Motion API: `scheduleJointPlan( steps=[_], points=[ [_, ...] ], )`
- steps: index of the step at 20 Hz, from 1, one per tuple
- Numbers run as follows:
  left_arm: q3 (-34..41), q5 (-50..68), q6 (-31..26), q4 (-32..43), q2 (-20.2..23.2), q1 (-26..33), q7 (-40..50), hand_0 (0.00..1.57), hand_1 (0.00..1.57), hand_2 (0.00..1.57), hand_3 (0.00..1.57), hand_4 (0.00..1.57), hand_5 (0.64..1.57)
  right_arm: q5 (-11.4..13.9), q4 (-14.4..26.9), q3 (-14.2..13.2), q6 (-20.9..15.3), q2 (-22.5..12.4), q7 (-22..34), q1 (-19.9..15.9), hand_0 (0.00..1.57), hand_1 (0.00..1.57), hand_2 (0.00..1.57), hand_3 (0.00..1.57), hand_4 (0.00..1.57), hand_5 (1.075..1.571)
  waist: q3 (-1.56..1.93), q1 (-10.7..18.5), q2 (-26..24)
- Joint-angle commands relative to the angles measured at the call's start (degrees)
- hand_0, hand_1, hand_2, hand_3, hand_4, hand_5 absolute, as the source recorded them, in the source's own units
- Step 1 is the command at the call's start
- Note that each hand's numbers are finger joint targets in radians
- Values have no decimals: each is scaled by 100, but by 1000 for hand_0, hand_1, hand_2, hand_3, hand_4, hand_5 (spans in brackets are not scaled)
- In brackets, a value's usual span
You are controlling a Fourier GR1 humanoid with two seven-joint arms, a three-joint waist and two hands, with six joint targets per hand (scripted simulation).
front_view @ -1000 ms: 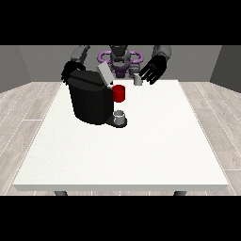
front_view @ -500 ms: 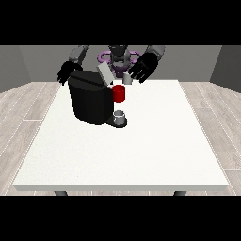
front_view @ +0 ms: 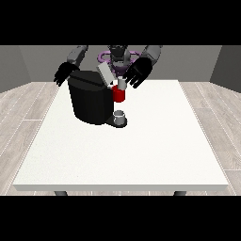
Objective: Insert the coffee pod into the coffee machine and close the lid
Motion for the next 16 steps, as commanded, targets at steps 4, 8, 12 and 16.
scheduleJointPlan(
  steps=[4,8,12,16],
  points=[
    [-8,-97,143,65,-222,-167,247,1268,1268,1300,1217,512,1571,91,-49,255,-112,227,52,152,0,0,0,0,499,1571,1,-89,-4],
    [-55,-134,106,-6,-140,77,-167,1206,1206,1261,1187,504,1571,-150,-2,-116,97,-43,-414,236,0,0,0,0,499,1571,1,27,122],
    [-59,-180,18,76,-213,-203,69,1185,1185,1262,1197,492,1571,0,-65,81,-163,176,-59,14,0,0,0,0,525,1571,0,16,125],
    [-123,-238,168,37,-391,155,-9,1204,1204,1279,1208,521,1571,-393,-11,-295,232,-178,-44,180,0,0,0,0,462,1571,1,62,-57]
  ],
)
